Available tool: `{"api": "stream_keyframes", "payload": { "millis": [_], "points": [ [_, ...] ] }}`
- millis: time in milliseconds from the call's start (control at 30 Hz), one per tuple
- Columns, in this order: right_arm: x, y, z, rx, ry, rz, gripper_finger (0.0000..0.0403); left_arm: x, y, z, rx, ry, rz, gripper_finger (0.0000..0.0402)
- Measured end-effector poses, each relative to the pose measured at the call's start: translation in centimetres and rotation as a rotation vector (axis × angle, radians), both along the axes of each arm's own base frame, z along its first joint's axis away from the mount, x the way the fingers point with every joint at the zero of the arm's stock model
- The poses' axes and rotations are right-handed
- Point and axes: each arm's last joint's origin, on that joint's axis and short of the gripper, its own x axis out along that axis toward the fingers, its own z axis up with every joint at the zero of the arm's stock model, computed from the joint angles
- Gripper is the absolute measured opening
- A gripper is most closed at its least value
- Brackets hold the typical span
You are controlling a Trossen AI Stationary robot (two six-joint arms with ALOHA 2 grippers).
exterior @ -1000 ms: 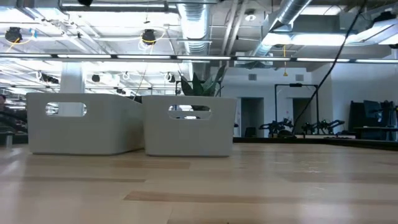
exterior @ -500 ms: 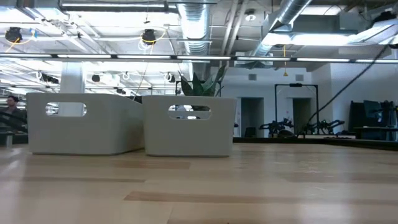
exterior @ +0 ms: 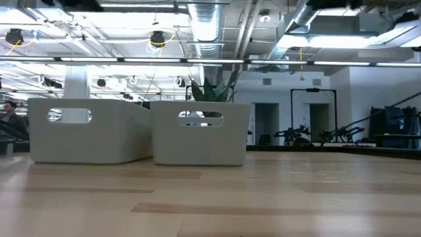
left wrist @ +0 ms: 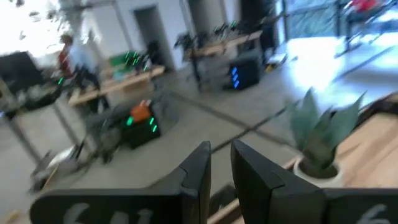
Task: Sort pens & pencils
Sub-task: Return to Home Position
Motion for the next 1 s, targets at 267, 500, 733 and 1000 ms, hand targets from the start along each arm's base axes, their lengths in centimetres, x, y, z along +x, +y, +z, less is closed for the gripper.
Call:
{"api": "stream_keyframes", "payload": {
  "millis": [267, 500, 733, 1000],
  "points": [
    [-1.7, -0.1, -6.0, 0.032, -0.133, 0.017, 0.0224, 0.2, 0.9, -5.9, -0.097, -0.06, 0.134, 0.0055],
    [-3.3, 0.6, -9.5, 0.021, -0.246, 0.018, 0.0222, -1.4, 0.9, -9.8, -0.145, -0.221, 0.156, 0.0055],
    [-4.7, 1.3, -12.0, 0.02, -0.34, 0.024, 0.0222, -2.0, 0.8, -11.8, -0.133, -0.344, 0.057, 0.0055],
    [-5.5, 1.7, -14.3, 0.018, -0.416, 0.028, 0.0221, -0.7, 0.7, -14.1, -0.127, -0.352, -0.052, 0.0055]
  ]
}}
